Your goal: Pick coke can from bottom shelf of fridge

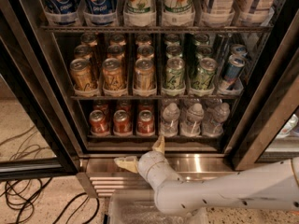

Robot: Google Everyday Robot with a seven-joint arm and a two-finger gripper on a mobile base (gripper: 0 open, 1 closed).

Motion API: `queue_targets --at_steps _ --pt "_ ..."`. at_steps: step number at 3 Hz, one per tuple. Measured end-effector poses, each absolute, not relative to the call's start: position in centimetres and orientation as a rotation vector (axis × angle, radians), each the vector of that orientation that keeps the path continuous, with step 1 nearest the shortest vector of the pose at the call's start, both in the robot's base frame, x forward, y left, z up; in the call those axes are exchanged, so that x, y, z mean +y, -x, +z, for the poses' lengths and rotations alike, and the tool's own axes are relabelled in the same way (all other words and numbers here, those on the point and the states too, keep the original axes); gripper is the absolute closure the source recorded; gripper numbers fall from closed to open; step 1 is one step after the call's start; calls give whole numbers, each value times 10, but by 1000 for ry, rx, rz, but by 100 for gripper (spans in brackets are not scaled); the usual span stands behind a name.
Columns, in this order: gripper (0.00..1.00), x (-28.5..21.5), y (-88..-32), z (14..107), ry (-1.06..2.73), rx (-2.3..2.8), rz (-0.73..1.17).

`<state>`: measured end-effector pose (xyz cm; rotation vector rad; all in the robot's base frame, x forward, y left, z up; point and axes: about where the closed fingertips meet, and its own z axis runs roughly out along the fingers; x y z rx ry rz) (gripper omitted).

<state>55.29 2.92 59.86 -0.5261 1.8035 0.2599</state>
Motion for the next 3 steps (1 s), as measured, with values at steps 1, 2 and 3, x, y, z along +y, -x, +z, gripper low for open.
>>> queue_targets --at_steps 1,2,3 --pt "0 27 -555 585 513 1801 191" --pt "10 23 -560 583 499 1741 105" --pt "24 22 -560 593 497 1654 29"
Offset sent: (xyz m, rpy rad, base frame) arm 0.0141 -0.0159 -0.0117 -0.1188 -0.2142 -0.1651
